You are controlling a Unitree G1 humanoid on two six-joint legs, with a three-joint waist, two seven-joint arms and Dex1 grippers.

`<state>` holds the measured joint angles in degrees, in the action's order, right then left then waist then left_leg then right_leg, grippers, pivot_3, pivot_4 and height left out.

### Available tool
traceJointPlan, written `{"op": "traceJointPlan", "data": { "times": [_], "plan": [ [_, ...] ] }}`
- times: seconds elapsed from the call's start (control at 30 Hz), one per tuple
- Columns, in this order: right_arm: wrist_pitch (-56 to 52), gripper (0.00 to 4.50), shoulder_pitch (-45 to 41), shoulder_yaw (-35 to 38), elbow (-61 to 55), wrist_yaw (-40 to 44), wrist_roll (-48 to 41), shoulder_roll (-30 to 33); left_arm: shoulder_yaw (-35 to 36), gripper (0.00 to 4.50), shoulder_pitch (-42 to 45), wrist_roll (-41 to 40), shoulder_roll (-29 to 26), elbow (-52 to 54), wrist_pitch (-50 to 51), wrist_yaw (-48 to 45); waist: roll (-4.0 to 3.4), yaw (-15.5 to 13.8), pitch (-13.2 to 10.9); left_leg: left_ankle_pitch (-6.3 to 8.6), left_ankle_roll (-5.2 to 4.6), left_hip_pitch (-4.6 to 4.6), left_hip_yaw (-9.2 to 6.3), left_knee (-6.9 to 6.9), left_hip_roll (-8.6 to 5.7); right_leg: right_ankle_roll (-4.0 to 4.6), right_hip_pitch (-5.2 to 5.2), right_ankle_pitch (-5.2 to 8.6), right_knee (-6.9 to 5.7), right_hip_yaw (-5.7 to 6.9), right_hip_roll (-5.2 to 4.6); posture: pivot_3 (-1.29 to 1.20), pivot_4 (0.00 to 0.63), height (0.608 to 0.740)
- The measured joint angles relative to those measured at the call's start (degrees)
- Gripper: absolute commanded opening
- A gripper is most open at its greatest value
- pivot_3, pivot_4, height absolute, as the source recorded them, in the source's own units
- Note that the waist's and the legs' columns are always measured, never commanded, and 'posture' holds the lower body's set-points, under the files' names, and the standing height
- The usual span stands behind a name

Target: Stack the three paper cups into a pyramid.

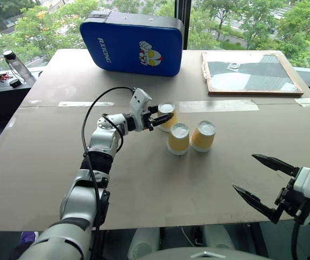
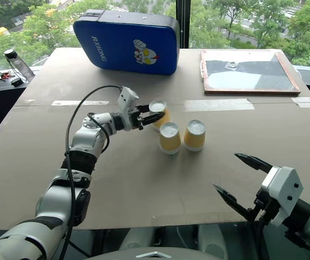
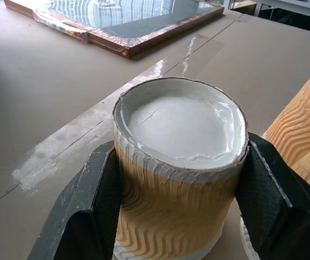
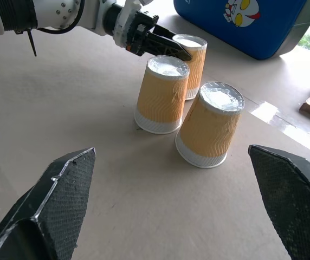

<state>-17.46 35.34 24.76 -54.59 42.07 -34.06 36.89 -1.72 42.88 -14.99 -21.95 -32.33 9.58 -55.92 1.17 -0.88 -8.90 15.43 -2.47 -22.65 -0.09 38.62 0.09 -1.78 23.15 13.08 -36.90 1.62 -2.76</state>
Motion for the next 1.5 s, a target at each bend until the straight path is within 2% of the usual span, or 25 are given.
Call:
{"op": "traceJointPlan", "data": {
  "times": [0.13,0.2,0.4,0.57,0.83,1.27,1.37,1.43,1.5],
  "plan": [
    [0.0,4.5,0.0,0.0,-0.1,0.0,0.0,-0.1,2.9,2.33,0.4,-5.0,-0.6,5.5,4.7,-2.4,0.02,0.0,0.0,0.0,0.0,-0.03,-0.03,0.01,0.01,0.0,0.0,0.0,0.01,-0.03,-0.01,0.0,0.15,0.74],
    [0.2,4.5,-0.2,0.0,0.2,0.2,0.0,-0.2,2.9,2.33,2.1,-8.2,-1.9,11.0,11.7,-4.5,0.03,-0.2,0.0,-0.01,0.01,-0.09,-0.1,0.05,0.0,0.0,0.0,0.0,0.01,0.02,-0.01,0.0,0.15,0.74],
    [0.7,4.5,-0.8,1.2,2.1,0.9,-0.1,-0.2,0.2,2.33,6.4,-11.8,-2.6,21.9,23.6,-5.6,0.02,0.0,0.0,0.0,0.01,-0.04,-0.02,0.11,-0.01,-0.02,-0.02,0.0,0.0,-0.05,0.01,0.0,0.15,0.74],
    [0.4,4.5,-2.5,4.1,4.1,1.7,-3.0,0.5,-3.0,2.33,6.3,-12.2,-1.6,25.6,28.8,-4.8,0.02,0.1,0.0,-0.01,0.01,-0.01,-0.03,0.11,0.01,-0.02,-0.02,0.0,-0.05,-0.09,0.06,0.0,0.15,0.74],
    [-0.2,4.5,-5.9,9.5,8.5,3.9,-8.8,3.0,-5.2,2.33,5.6,-11.9,-1.6,28.2,30.0,-3.9,0.02,0.0,0.0,0.0,0.0,-0.02,-0.02,0.11,0.0,-0.01,-0.02,0.0,-0.04,-0.11,0.03,0.0,0.15,0.74],
    [-1.3,4.5,-9.6,11.3,12.7,6.5,-12.0,6.1,-8.2,2.33,4.5,-9.6,-2.0,29.2,28.2,-3.9,0.02,-0.1,0.0,0.0,0.0,-0.03,-0.02,0.11,0.0,-0.01,-0.02,0.0,-0.03,-0.12,0.03,0.0,0.15,0.74],
    [-1.5,4.5,-9.5,11.3,12.7,6.6,-12.0,6.1,-9.1,3.91,4.5,-9.1,-1.9,29.2,27.3,-4.3,0.02,-0.1,0.0,0.0,0.0,-0.03,-0.02,0.11,0.01,-0.01,-0.02,-0.01,-0.03,-0.12,0.03,0.0,0.15,0.74],
    [-1.9,4.5,-9.4,11.3,12.7,6.6,-12.0,6.1,-9.4,4.39,4.3,-8.8,-1.3,28.8,27.3,-3.7,0.02,0.0,0.0,0.0,0.0,-0.03,-0.02,0.11,0.01,-0.01,-0.02,-0.01,-0.03,-0.12,0.03,0.0,0.15,0.74],
    [-1.9,4.5,-9.4,11.3,12.6,6.6,-12.0,6.1,-9.4,4.46,4.3,-8.9,-1.3,28.8,27.4,-3.7,0.02,0.0,0.0,0.0,0.0,-0.03,-0.02,0.11,0.01,-0.01,-0.02,-0.01,-0.03,-0.12,0.03,0.0,0.15,0.74]
  ]
}}
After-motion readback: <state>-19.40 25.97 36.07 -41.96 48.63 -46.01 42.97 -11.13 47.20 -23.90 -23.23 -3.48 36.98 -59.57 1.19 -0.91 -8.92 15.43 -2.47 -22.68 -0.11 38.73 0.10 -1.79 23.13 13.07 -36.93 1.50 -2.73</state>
